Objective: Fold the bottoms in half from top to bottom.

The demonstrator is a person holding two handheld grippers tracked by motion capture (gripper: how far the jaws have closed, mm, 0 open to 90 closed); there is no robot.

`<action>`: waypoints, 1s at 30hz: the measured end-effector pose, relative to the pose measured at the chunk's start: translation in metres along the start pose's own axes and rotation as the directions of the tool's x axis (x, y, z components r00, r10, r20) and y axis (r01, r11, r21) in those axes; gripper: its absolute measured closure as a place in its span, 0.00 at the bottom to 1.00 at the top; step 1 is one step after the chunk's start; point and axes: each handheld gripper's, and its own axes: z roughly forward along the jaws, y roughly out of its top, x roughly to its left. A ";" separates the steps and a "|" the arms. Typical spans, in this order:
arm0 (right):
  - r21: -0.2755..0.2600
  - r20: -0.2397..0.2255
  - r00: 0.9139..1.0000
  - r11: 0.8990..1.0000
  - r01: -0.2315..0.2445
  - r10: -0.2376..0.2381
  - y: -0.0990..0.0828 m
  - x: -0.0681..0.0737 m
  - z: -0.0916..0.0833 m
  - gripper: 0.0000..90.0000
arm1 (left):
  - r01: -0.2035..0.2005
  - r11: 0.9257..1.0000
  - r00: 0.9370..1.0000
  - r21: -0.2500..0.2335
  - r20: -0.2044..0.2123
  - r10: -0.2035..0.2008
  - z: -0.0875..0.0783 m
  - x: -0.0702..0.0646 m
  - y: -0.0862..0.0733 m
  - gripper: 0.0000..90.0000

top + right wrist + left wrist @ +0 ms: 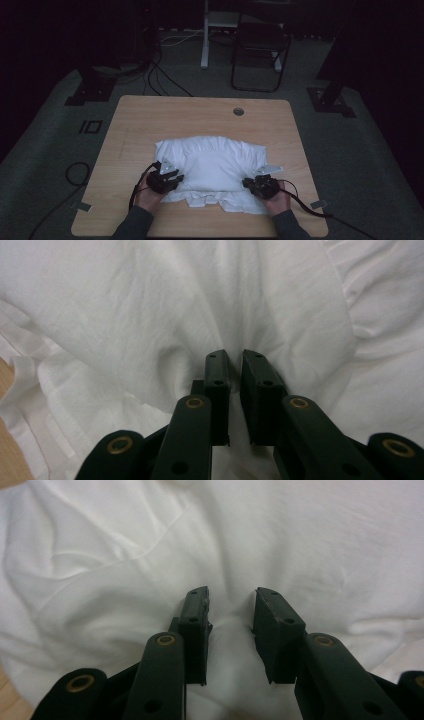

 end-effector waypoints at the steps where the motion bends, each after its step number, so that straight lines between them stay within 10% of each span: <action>1: 0.000 0.000 1.000 1.000 0.000 0.000 0.000 0.000 0.000 0.91 | 0.000 1.000 1.000 0.000 0.000 0.000 0.000 0.000 0.000 0.76; 20: -0.046 -0.008 1.000 0.999 -0.021 0.020 0.016 -0.002 0.022 0.91 | 0.149 0.986 0.986 -0.072 -0.061 -0.154 0.011 0.037 -0.004 0.78; 30: -0.062 0.011 1.000 0.998 -0.009 0.010 0.013 0.001 0.022 0.91 | 0.198 0.972 0.973 -0.124 -0.098 -0.211 0.000 0.040 -0.003 0.50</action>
